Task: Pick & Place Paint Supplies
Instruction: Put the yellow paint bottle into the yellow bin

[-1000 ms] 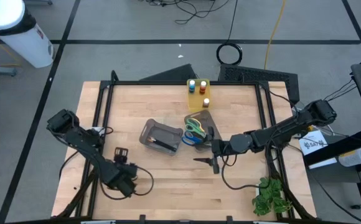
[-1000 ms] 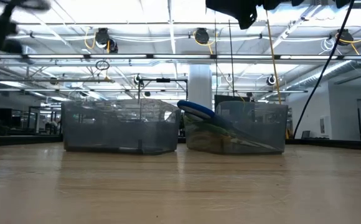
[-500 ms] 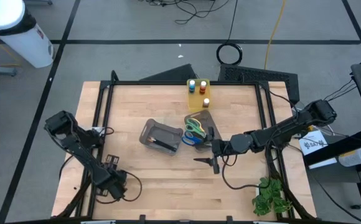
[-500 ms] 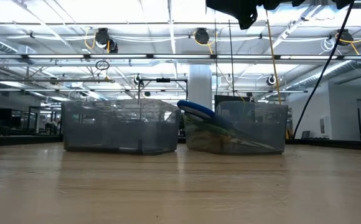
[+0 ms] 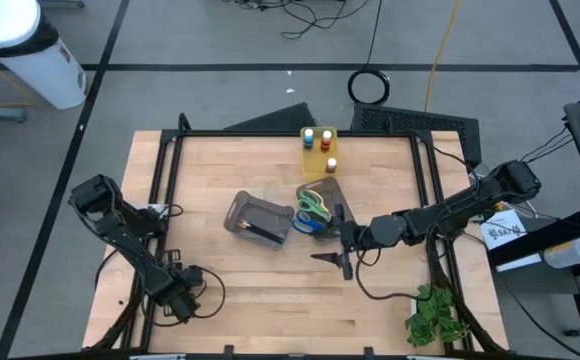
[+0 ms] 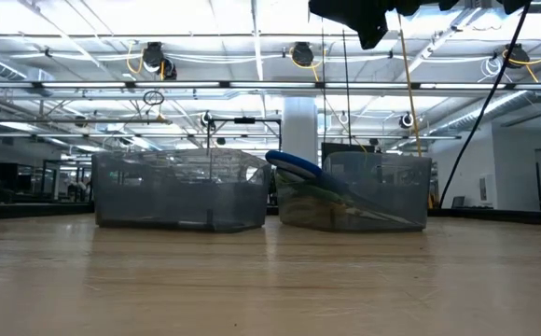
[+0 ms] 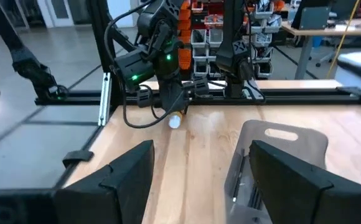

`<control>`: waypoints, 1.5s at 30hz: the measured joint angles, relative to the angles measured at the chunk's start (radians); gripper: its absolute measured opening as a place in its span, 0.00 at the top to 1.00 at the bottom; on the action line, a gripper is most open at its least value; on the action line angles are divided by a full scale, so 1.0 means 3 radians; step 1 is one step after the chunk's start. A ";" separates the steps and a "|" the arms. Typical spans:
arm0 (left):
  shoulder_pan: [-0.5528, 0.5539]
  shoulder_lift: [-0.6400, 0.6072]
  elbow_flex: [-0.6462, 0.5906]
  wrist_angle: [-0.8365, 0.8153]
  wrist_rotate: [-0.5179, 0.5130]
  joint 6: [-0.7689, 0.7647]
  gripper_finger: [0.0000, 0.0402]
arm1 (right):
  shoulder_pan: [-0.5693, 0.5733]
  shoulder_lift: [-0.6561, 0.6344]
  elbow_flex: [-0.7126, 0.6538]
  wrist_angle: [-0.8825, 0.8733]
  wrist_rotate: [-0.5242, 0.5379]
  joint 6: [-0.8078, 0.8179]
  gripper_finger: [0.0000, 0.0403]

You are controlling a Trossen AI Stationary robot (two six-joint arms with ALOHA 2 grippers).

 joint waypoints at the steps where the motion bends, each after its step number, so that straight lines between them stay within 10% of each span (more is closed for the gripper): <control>1: 0.0000 0.0000 0.0000 0.0006 -0.0007 -0.0009 0.54 | 0.0000 0.0000 -0.0001 0.0000 0.0001 0.0056 0.39; 7: 0.0082 0.0015 0.0111 0.0004 -0.0166 -0.0006 0.70 | -0.0001 0.0000 -0.0001 -0.0029 -0.0175 0.0160 0.39; 11: 0.0228 0.0028 0.0372 0.0282 -0.0978 0.0193 0.70 | 0.0000 0.0058 -0.0042 0.0065 -0.0410 0.0318 0.39; 20: 0.0600 0.0024 0.0864 0.2510 -0.2413 0.2648 0.67 | 0.0001 0.0294 -0.0274 0.0147 -0.0424 0.0373 0.39; 26: 0.0892 0.0024 0.0876 0.4001 -0.2272 0.3706 0.70 | 0.0151 0.0853 -0.0327 0.1194 -0.0419 0.0008 0.39; 32: 0.1162 0.0027 0.0872 0.4013 -0.2038 0.3665 0.70 | 0.0231 0.1291 -0.0305 0.2704 -0.0343 -0.0397 0.39; 45: 0.1348 0.0151 0.0874 0.3885 -0.1956 0.3504 0.70 | 0.0314 0.1396 0.0421 0.1698 0.0086 -0.0564 0.39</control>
